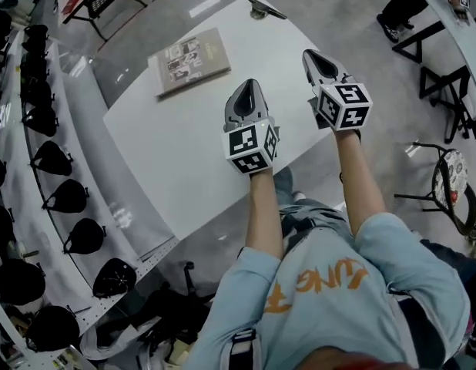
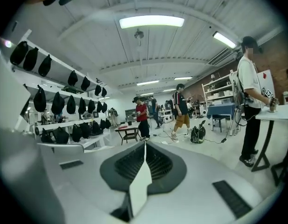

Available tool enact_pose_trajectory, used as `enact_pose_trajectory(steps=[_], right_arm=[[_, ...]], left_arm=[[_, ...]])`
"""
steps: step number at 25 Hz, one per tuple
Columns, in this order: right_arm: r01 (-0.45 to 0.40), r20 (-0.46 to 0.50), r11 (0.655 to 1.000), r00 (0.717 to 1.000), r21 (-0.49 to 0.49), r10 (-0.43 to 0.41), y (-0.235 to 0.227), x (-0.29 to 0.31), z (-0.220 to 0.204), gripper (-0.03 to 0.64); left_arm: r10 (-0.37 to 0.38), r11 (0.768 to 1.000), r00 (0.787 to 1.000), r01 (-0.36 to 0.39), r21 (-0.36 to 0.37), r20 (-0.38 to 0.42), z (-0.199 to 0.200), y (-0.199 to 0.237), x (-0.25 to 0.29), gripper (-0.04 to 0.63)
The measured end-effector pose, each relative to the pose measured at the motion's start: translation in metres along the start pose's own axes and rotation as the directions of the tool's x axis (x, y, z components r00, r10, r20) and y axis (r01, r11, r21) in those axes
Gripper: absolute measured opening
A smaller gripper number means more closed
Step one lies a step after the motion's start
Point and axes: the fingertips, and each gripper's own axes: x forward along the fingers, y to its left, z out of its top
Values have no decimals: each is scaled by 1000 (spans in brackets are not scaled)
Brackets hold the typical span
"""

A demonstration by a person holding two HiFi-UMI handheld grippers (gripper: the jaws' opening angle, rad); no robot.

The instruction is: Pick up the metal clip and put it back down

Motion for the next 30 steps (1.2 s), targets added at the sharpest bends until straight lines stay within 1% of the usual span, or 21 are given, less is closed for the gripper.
enact_pose_trajectory(steps=[3,5,8,18,25,30], right_arm=[[19,37,1000,999,15,-20,10,-37,5,34],[27,58,1000,998,10,-28,16,-60,9,34],[22,86,1000,996,-11,-21,27,-93,14,34],[2,162,994,987,-111,16,53,-162,31,34],[-3,200,991,979,-131,30,60,-193,33,34],[-15,205,990,978,-139,44,64,-203,31,34]], left_arm=[[6,998,1000,-8,55,28,13,-10,-23,6],[7,996,999,-11,89,46,20,-18,-38,6],[12,993,998,-20,120,68,27,-28,-62,6],[12,982,991,-37,185,133,41,-62,-116,6],[8,976,987,-42,214,160,43,-77,-143,6],[17,974,987,-52,219,160,41,-80,-153,6]])
